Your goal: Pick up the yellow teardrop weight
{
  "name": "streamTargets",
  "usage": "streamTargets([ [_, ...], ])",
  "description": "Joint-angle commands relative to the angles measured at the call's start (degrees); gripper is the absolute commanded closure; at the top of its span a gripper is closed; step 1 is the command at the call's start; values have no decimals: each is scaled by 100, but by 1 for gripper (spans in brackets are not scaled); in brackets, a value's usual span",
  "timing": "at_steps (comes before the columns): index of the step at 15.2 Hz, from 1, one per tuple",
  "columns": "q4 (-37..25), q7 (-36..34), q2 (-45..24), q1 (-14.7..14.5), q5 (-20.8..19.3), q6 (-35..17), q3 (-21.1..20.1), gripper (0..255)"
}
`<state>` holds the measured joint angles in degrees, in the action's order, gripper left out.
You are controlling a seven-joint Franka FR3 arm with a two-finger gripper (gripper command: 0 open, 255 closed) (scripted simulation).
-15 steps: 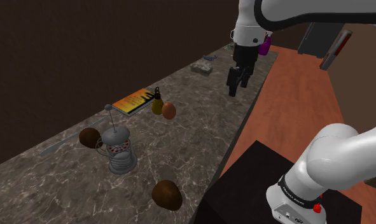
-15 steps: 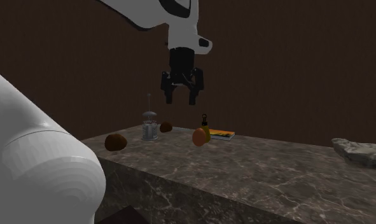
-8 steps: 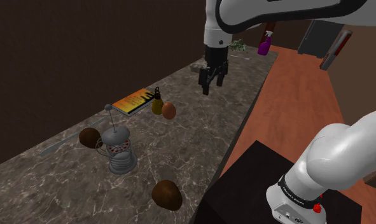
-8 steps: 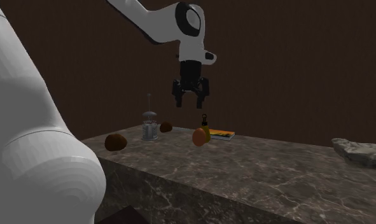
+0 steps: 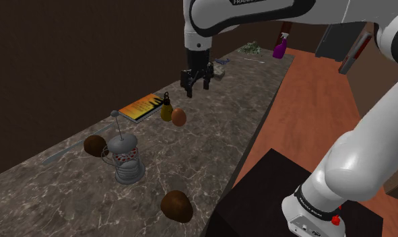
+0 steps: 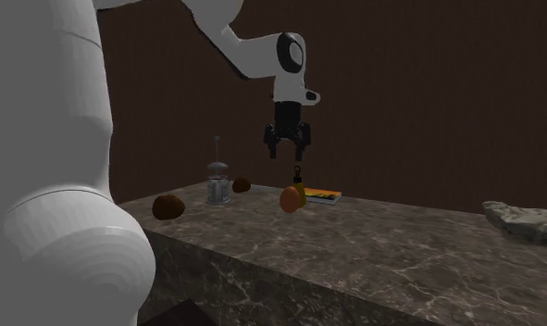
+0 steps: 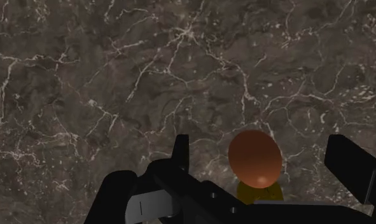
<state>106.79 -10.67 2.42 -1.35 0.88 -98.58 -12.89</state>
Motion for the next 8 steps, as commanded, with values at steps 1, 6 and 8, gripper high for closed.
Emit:
streamTargets([
  [1,-465,-121,-457,-30,-87,25,-42,0],
  [6,-1892,-442,-1710,-208,-354,239,-110,0],
  [8,-2584,-548,-2254,-314,-467,401,-112,0],
])
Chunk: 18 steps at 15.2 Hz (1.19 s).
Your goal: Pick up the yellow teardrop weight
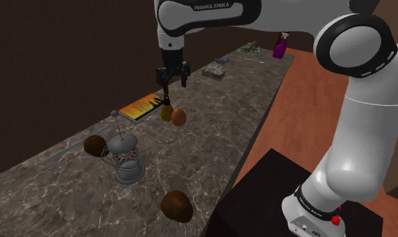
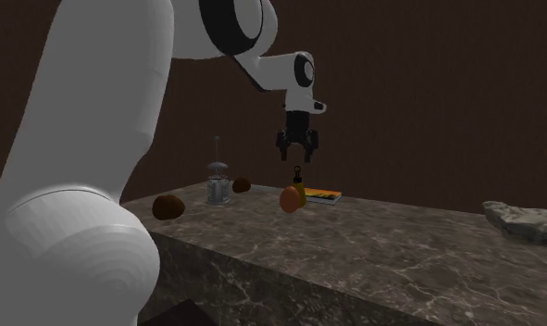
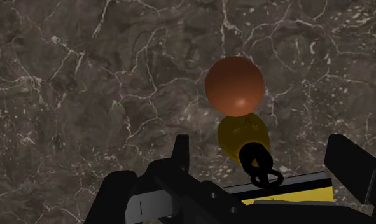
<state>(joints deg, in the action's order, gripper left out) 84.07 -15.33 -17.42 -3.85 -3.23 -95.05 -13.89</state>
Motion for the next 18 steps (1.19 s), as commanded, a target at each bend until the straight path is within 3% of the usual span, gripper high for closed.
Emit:
streamTargets([
  [1,-695,-129,-558,-125,-113,151,-8,0],
  [3,-1189,-177,-914,-208,-177,294,6,0],
  [12,-581,-183,-900,-173,-178,-298,18,0],
  [13,-582,-185,-898,-174,-178,-295,17,255],
  [18,-591,-185,-901,-174,-178,-289,17,255],
])
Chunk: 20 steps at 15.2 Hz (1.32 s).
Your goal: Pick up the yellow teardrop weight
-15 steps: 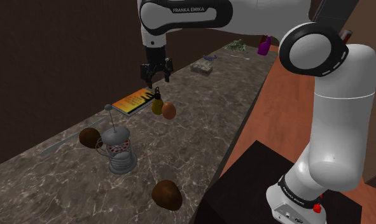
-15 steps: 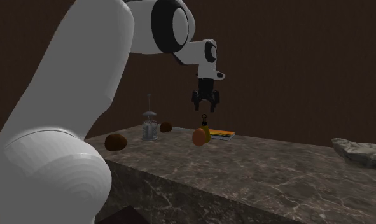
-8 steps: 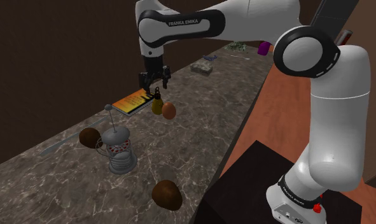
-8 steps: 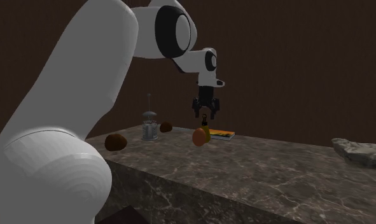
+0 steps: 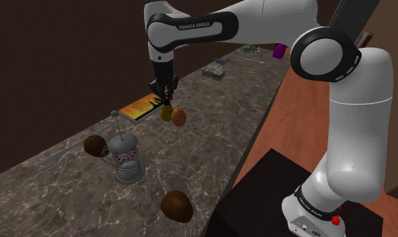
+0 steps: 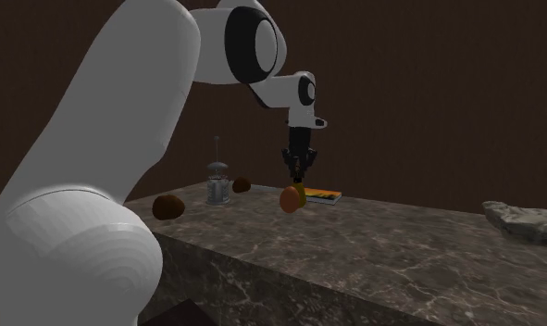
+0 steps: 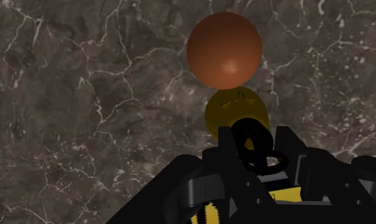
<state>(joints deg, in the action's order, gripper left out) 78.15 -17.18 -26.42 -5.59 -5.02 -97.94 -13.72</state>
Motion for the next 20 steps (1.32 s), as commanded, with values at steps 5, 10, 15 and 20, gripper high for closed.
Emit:
streamTargets([
  [5,-60,3,4,-2,2,67,-1,255],
  [10,-458,7,-3,-26,4,456,-7,255],
  [15,-928,9,-56,-62,-5,872,-11,255],
  [20,-1390,9,-144,-103,-22,1245,-12,255],
])
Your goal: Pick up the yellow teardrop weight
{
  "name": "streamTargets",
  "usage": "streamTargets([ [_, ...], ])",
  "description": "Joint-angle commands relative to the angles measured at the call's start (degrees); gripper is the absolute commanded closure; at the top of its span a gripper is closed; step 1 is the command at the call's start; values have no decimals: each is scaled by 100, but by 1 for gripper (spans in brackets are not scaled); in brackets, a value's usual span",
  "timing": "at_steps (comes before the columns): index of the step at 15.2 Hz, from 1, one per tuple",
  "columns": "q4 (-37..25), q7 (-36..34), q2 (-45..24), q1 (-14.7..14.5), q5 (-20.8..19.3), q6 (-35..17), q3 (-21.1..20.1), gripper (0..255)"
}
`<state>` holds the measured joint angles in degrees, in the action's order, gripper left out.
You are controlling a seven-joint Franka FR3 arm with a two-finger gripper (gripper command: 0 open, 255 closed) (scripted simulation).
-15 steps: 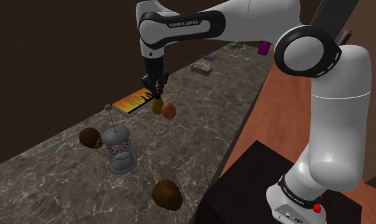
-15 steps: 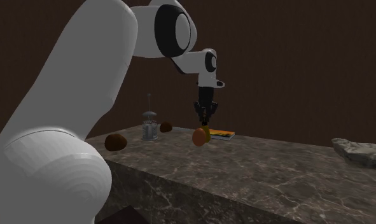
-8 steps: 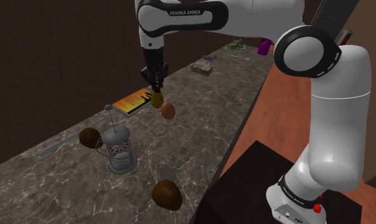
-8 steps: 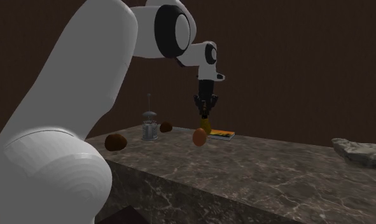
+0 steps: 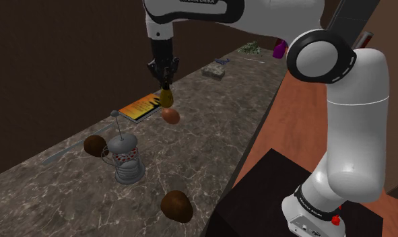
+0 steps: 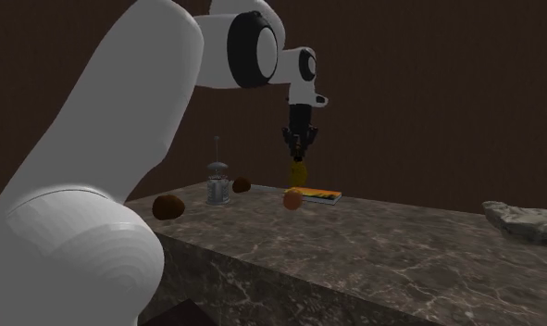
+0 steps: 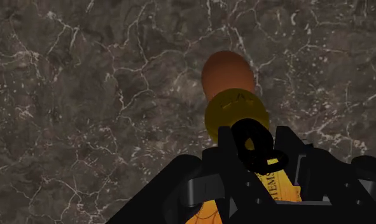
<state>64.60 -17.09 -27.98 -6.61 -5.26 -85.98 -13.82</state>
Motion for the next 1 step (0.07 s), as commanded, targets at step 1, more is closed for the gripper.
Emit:
streamTargets([
  [1,-37,1,11,-2,2,49,-2,255],
])
